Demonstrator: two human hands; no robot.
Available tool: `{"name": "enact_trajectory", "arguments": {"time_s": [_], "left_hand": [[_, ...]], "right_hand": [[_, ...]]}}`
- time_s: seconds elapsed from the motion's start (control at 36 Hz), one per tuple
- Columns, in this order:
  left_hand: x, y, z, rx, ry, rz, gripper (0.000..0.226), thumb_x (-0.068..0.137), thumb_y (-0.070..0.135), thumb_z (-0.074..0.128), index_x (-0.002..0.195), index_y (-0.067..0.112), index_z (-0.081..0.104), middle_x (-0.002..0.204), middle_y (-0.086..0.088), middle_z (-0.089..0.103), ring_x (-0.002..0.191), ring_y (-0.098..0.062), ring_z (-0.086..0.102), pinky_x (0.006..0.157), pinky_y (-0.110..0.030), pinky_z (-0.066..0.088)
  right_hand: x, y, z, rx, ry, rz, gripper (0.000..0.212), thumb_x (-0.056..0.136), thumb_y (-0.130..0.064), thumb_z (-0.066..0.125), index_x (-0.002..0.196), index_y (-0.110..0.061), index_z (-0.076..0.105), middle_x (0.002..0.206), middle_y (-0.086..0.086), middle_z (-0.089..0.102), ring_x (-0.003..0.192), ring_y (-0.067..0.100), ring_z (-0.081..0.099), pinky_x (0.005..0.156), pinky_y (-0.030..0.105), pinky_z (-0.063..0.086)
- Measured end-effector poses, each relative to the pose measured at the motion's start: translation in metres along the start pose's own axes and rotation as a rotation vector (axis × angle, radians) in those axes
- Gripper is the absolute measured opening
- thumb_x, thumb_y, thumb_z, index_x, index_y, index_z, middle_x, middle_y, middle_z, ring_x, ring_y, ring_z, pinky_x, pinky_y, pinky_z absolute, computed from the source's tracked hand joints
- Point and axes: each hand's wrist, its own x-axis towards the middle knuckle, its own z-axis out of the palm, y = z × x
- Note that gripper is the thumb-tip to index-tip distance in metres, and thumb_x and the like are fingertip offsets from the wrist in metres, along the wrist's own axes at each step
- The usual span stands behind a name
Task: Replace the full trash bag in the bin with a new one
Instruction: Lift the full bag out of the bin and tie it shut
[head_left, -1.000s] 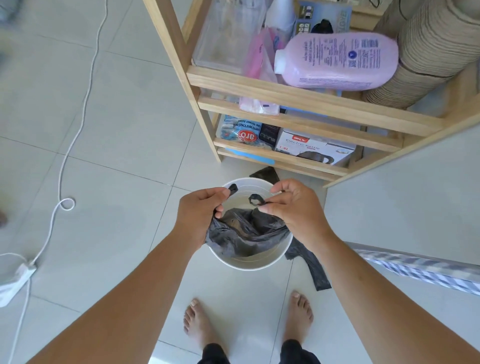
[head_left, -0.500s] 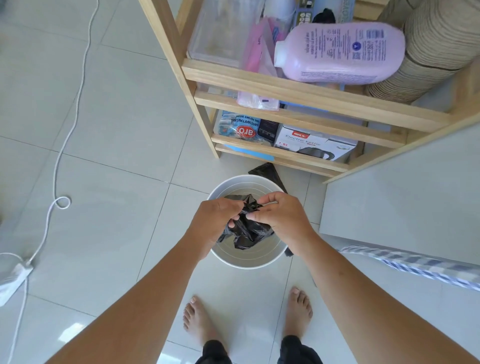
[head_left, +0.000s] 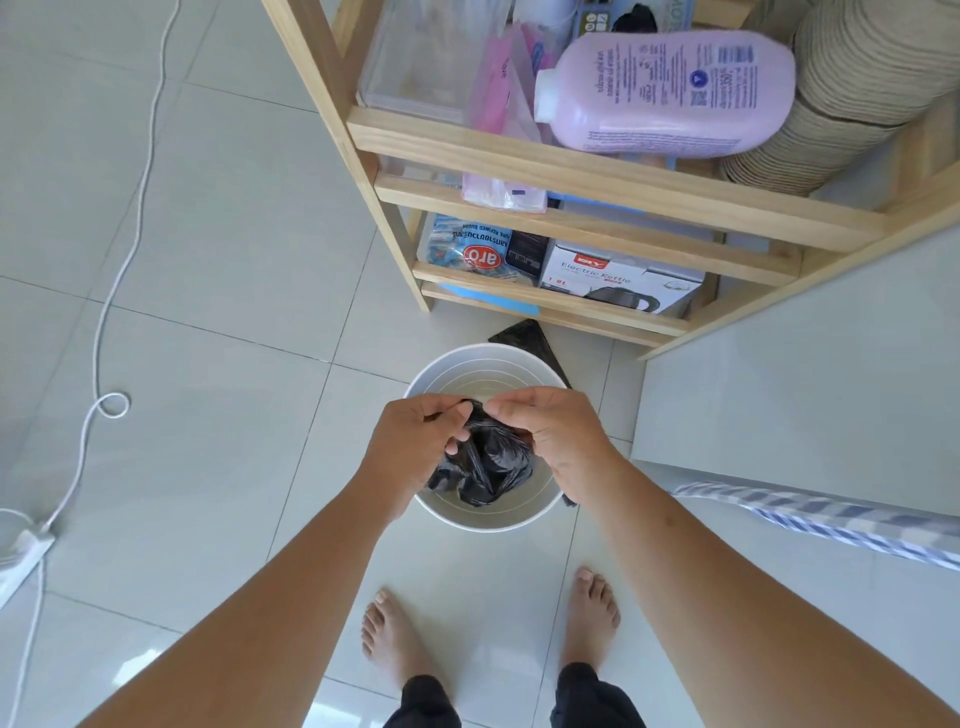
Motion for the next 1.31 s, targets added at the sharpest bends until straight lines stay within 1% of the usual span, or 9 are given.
{"name": "enact_trajectory", "arguments": {"time_s": [0.19,0.33,0.44,0.53,0.64,0.72,1.0,1.11,1.31], "left_hand": [[0.006,0.015,0.001,-0.094,0.085,-0.363,0.015,0.093,0.007,0.058,0.087,-0.001,0.068,0.051,-0.007,0.056,0.043,-0.020,0.045,0.043,-0.023,0.038],[0.005,0.023,0.002,-0.153,0.030,-0.398,0.015,0.093,0.001,0.049,0.088,-0.003,0.063,0.053,-0.009,0.053,0.037,-0.015,0.045,0.037,-0.021,0.039],[0.002,0.025,-0.007,-0.205,-0.181,-0.283,0.037,0.083,-0.011,0.055,0.113,0.009,0.054,0.083,-0.014,0.057,0.055,-0.019,0.053,0.057,-0.028,0.050],[0.002,0.018,-0.018,0.126,-0.300,-0.066,0.034,0.070,-0.009,0.065,0.085,0.019,0.053,0.094,-0.010,0.056,0.072,-0.024,0.053,0.070,-0.035,0.046],[0.007,0.005,-0.023,0.576,-0.183,0.211,0.045,0.078,-0.007,0.064,0.056,0.031,0.056,0.069,0.001,0.063,0.060,-0.006,0.056,0.061,-0.014,0.043],[0.003,-0.002,-0.021,0.613,-0.065,0.301,0.038,0.079,-0.006,0.063,0.064,0.028,0.073,0.090,0.007,0.065,0.077,0.000,0.060,0.071,-0.009,0.042],[-0.014,-0.005,-0.010,0.113,-0.233,0.062,0.040,0.083,0.032,0.068,0.117,0.012,0.066,0.099,0.002,0.076,0.092,-0.003,0.069,0.076,-0.011,0.046],[-0.012,-0.012,-0.009,0.285,-0.172,0.123,0.029,0.090,0.032,0.069,0.114,0.017,0.064,0.097,0.001,0.078,0.101,-0.007,0.069,0.092,-0.024,0.049],[-0.007,-0.020,-0.024,0.437,-0.043,0.135,0.011,0.089,0.016,0.067,0.090,0.022,0.058,0.089,-0.004,0.073,0.092,-0.012,0.065,0.069,-0.020,0.041]], "right_hand": [[-0.008,0.006,0.000,-0.555,-0.019,-0.441,0.011,0.074,-0.011,0.082,0.084,-0.013,0.080,0.074,-0.003,0.071,0.063,0.002,0.062,0.067,0.017,0.052],[-0.003,0.012,0.000,-1.036,-0.152,-0.803,0.024,0.091,-0.008,0.056,0.100,-0.015,0.077,0.074,0.009,0.057,0.069,0.025,0.055,0.061,0.034,0.046],[0.005,0.002,-0.001,-1.255,-0.217,-0.629,0.024,0.089,-0.004,0.050,0.090,-0.009,0.074,0.078,0.007,0.053,0.076,0.026,0.052,0.066,0.040,0.046],[0.010,-0.013,-0.003,-1.229,-0.261,-0.402,0.029,0.090,-0.001,0.050,0.101,-0.011,0.075,0.097,0.005,0.068,0.091,0.025,0.060,0.079,0.037,0.050],[0.014,-0.026,-0.014,-1.082,-0.406,-0.117,0.032,0.098,-0.007,0.046,0.114,-0.018,0.071,0.104,0.001,0.069,0.077,0.013,0.062,0.069,0.023,0.049],[0.014,-0.024,-0.022,-0.893,-0.472,0.016,0.028,0.099,-0.006,0.049,0.114,-0.014,0.070,0.094,-0.001,0.067,0.071,0.007,0.059,0.064,0.021,0.052],[0.014,-0.011,-0.031,-0.637,-0.432,0.041,0.022,0.098,-0.004,0.050,0.109,-0.007,0.069,0.058,-0.001,0.037,0.058,0.013,0.045,0.071,0.031,0.056],[0.016,-0.007,-0.032,-0.627,-0.414,0.050,0.023,0.098,-0.005,0.051,0.113,-0.005,0.069,0.060,0.000,0.039,0.060,0.013,0.047,0.074,0.034,0.058],[0.020,-0.014,-0.042,-0.917,-0.318,-0.086,0.025,0.098,-0.015,0.052,0.104,-0.024,0.075,0.101,0.016,0.072,0.070,0.018,0.069,0.063,0.022,0.054]]}}
